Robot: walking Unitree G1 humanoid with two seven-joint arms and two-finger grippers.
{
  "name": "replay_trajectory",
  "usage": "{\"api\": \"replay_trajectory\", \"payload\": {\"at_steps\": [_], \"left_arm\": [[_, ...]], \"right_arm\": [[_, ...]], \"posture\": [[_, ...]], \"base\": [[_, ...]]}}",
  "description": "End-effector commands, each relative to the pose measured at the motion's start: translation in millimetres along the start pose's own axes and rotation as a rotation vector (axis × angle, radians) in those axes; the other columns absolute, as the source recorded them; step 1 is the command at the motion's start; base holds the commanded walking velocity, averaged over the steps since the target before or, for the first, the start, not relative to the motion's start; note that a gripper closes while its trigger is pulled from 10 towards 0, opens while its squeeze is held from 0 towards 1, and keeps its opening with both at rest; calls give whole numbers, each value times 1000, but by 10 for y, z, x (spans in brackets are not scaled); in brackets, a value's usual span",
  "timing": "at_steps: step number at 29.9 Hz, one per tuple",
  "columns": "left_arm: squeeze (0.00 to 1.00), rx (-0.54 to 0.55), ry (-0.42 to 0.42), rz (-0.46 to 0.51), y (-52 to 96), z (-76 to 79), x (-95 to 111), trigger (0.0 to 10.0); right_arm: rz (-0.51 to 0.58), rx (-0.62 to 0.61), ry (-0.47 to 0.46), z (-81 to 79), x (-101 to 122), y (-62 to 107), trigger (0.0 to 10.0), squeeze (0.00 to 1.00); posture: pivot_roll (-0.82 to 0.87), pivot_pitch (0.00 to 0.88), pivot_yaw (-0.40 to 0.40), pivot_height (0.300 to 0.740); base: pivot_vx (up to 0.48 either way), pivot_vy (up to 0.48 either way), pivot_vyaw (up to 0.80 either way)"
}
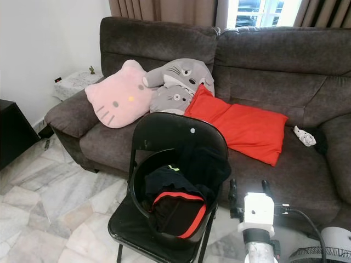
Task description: Hang hanger
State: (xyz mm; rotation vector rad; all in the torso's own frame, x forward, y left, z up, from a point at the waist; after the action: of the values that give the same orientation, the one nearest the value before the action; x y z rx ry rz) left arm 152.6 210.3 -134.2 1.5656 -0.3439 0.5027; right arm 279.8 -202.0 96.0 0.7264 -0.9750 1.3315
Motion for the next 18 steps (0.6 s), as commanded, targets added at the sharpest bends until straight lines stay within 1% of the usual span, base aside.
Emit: {"api": "replay_trajectory", "payload": {"at_steps": [1,4,8,12,18], "left_arm": [[0,12,9,-9,16,-56,-45,10000],[0,18,-12,-16,17,-76,-51,10000],[0,19,-10,-15,19,-86,-48,10000],[0,26,-9,-8,20,-112,-34,10000],[0,52,8,2,24,-172,-13,10000]], "right_arm": [[4,0,3,-23,-4,-8,10000,0],[6,-10,4,-10,9,-30,10000,0],[5,-15,4,-3,14,-44,10000,0],[-23,-25,-4,-8,-47,-74,10000,0],[-38,-23,-23,-64,-67,-152,10000,0]], "posture": [[-137,0,70,740],[-140,0,80,740],[-138,0,86,740],[-116,0,95,740],[-86,0,102,740]], "base": [[0,0,0],[0,0,0],[0,0,0],[0,0,0],[0,0,0]]}}
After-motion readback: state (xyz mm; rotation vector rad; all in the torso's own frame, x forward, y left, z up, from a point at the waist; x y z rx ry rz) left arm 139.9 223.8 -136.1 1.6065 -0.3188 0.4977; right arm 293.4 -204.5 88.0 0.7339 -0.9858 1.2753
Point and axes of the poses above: a point about 5 cm out from each wrist's last joint towards the gripper, its own y axis pointing back from the gripper into the wrist, its own x axis along the axis of the wrist's last joint, z = x × y, the point moved 4 cm from there along -y, pointing out of the wrist towards the gripper, and after that the axes turned 14 degrees about y, right-handed, at the moved point
